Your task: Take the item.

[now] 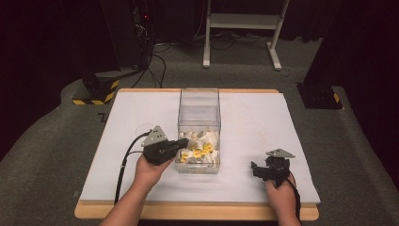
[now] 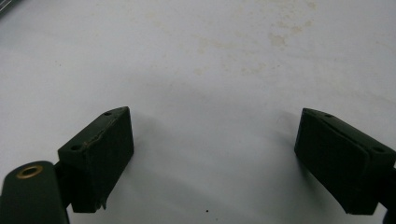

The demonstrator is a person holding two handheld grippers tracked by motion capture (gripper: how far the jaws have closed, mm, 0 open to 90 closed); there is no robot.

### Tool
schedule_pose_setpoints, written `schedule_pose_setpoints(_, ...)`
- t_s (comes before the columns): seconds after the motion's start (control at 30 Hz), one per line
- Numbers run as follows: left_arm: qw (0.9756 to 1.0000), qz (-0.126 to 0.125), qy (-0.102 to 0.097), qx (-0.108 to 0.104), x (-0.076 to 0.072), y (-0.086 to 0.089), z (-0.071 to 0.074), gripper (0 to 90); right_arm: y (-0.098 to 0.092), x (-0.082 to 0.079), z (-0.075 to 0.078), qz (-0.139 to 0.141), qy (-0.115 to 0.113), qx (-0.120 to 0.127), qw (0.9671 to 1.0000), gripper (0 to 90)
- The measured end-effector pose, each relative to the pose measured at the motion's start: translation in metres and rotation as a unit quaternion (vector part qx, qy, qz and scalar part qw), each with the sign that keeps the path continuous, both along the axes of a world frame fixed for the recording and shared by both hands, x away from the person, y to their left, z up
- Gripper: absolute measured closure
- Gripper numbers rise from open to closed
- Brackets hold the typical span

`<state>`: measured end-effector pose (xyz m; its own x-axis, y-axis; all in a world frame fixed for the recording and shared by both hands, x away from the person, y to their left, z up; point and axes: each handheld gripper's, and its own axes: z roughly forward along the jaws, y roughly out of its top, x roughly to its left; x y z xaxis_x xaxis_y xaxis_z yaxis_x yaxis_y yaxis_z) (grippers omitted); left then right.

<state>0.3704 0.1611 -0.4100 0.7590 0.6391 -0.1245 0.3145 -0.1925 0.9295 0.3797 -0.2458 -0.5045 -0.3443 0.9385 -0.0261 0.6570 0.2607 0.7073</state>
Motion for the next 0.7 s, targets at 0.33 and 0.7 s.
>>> schedule_pose_setpoints(0.33,0.9998,0.009,-0.005,-0.014,0.0,0.01,0.003,88.1,0.0,0.0,0.0,0.0,0.0,0.0,1.0,11.6)
schedule_pose_setpoints(0.7,0.9994,0.027,-0.011,-0.019,0.0,0.024,0.007,88.1,0.0,0.0,0.0,0.0,0.0,0.0,1.0,11.6)
